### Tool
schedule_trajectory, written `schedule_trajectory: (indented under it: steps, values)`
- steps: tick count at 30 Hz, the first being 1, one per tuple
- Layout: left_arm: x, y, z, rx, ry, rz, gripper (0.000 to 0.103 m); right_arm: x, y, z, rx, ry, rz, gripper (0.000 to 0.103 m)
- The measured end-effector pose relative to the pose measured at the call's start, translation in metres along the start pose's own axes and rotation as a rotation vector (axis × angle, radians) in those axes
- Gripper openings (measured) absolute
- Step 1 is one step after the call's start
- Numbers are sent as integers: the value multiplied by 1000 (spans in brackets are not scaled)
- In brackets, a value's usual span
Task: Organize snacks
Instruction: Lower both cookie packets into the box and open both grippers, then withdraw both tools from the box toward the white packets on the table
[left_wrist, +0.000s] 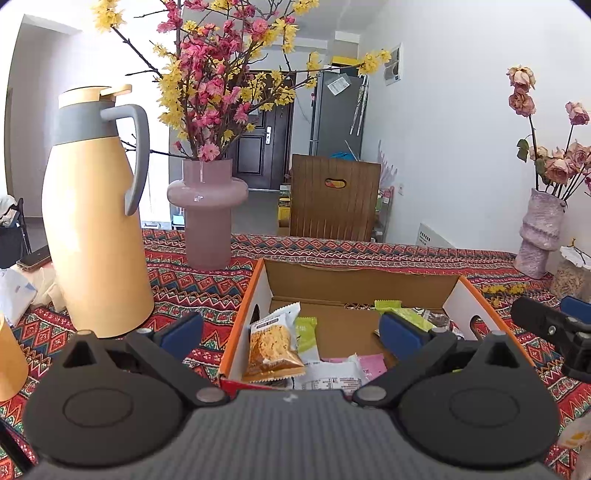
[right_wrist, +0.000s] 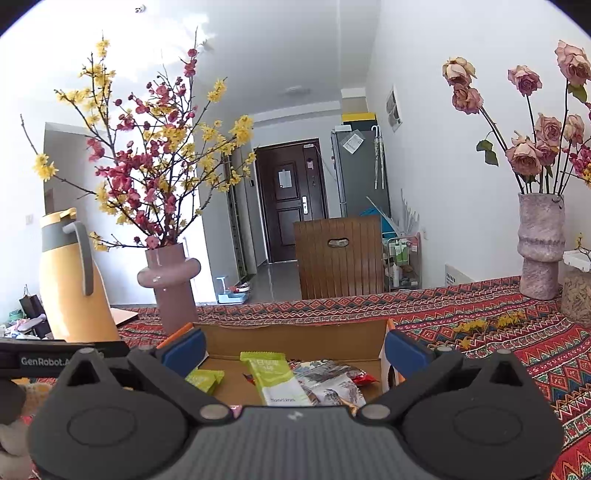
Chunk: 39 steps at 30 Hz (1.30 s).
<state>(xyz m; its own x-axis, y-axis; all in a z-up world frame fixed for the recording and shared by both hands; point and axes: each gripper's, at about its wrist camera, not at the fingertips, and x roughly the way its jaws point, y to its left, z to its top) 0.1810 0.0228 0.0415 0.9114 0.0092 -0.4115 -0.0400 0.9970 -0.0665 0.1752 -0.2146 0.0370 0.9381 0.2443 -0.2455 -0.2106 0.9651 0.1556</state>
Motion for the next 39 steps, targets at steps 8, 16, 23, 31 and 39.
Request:
schedule_trajectory:
  steps: [8, 16, 23, 31, 39]
  values:
    - [-23, 18, -21, 23, 21, 9, 103, -18, 16, -25, -33, 85, 12, 103]
    - [-33, 45, -56, 53, 81, 40, 103, -32, 20, -57, -55, 201, 0, 103]
    - [-34, 65, -81, 10, 111, 45, 103, -37, 15, -79, 6, 295, -9, 103]
    - [-28, 76, -92, -38, 113, 26, 103, -41, 27, -87, -17, 345, -39, 103]
    - [-30, 77, -93, -54, 108, 13, 103, -30, 45, -87, -32, 382, -21, 103]
